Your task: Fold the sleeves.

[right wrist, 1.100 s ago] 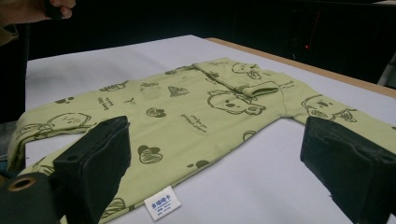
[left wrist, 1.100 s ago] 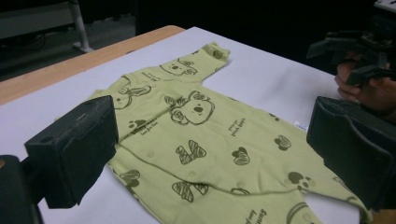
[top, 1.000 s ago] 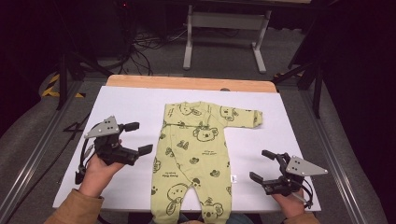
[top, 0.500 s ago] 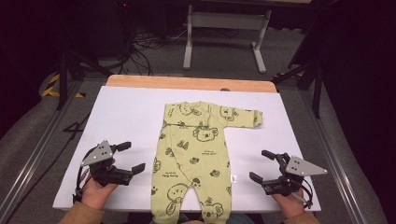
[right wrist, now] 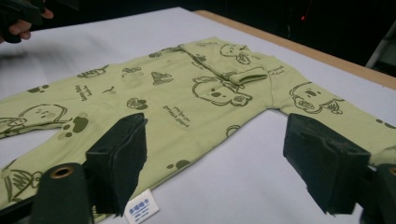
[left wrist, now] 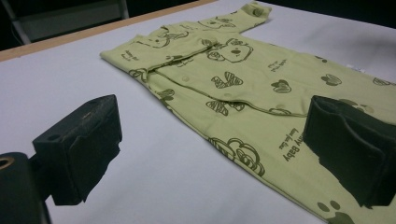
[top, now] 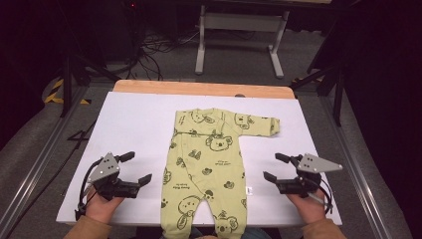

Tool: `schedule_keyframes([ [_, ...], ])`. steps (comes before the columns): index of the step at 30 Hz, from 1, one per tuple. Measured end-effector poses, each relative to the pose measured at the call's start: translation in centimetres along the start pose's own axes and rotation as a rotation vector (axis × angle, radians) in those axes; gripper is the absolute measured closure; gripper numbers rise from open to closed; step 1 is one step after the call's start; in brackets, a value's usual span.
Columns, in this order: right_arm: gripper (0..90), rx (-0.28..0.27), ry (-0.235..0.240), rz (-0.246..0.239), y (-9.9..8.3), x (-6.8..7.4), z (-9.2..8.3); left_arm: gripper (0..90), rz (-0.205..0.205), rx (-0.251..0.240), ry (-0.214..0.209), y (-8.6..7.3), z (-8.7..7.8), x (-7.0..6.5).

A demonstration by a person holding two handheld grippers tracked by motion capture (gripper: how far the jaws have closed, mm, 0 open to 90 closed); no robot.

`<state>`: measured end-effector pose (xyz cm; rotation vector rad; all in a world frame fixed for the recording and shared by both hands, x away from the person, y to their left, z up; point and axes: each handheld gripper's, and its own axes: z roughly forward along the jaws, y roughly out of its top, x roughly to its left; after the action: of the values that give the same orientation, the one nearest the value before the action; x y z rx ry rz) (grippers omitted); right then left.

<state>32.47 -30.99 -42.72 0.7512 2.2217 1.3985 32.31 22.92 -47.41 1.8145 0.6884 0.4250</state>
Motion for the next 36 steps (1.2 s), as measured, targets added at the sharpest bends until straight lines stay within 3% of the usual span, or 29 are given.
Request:
schedule_keyframes([
  [2, 21.7, 0.041, -0.027, -0.009, 1.1, -0.7, 0.5, 5.1, -0.009, -0.005, -0.002, 0.0, 0.0, 0.0],
  [9, 20.1, 0.14, -0.043, -0.029, 3.7, -2.9, 2.1, 5.3, 0.004, -0.01, -0.001, -0.3, -0.1, 0.1],
  [20, 17.5, 0.229, -0.095, -0.012, 5.0, -6.6, 4.7, 5.3, -0.006, -0.003, -0.007, -0.5, 0.0, 0.3],
  [30, 18.7, 0.255, -0.142, -0.003, 6.1, -9.1, 5.8, 5.3, -0.017, -0.006, -0.01, -0.6, 0.0, 0.3],
  [36, 19.7, 0.245, -0.16, 0.016, 5.8, -10.5, 5.9, 5.2, -0.014, -0.005, -0.01, -0.6, 0.0, 0.4],
])
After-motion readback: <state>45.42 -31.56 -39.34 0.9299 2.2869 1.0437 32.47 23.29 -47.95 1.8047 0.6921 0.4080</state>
